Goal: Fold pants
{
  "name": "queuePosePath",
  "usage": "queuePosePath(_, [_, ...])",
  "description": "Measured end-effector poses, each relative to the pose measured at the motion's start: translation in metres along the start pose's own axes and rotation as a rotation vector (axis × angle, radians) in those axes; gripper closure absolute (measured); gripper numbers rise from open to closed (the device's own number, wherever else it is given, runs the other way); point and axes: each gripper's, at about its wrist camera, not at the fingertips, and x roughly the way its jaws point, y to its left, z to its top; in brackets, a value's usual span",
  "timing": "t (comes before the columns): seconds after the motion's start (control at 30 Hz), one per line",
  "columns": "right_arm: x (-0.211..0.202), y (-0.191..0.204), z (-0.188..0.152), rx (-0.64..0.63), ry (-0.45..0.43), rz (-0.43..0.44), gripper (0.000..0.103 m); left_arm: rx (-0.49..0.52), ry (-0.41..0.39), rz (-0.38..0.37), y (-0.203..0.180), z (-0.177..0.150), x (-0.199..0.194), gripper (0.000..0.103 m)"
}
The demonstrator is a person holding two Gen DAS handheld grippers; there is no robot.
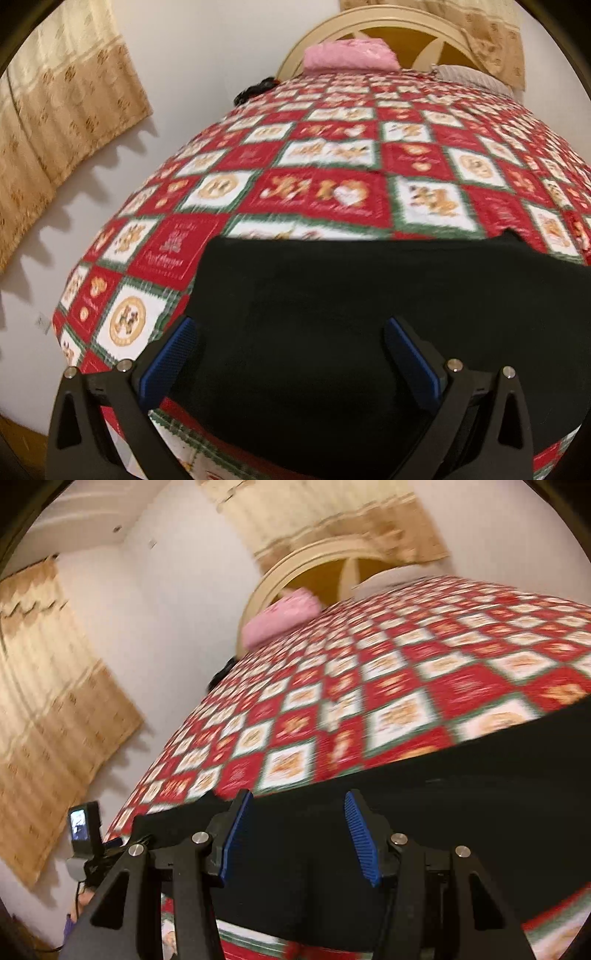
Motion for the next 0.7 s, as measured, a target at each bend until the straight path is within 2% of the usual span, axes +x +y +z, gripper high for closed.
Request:
queuePosePath(0.27, [-0.075, -0.062, 0.010, 0.050, -0.160, -0.215, 0.050, 0.004, -0.080, -0.090, -0.032, 0.019, -0.035, 0.000])
queuePosePath(0.4, [-0.125, -0.108, 0.012, 0.157, -0.259, -0.387, 0.050, 0.015, -0.117, -0.154, -0.045, 0.025, -0.050, 0.000])
queuePosePath(0.57, [-0.179, -0.159, 0.007, 0.244, -0.365, -0.595, 0.047, -0.017, -0.106, -0.239, -0.054, 0.020, -0.052, 0.000])
queuePosePath(0.6, [-0.185, -0.169, 0.007, 0.266, -0.382, -0.625, 0.043, -0.017, -0.094, -0.242, -0.057, 0.020, -0.051, 0.000])
queuePosePath(0.7, [-0.196, -0.191, 0.008, 0.303, -0.403, -0.663, 0.043, 0.006, -0.083, -0.240, -0.066, 0.018, -0.050, 0.000])
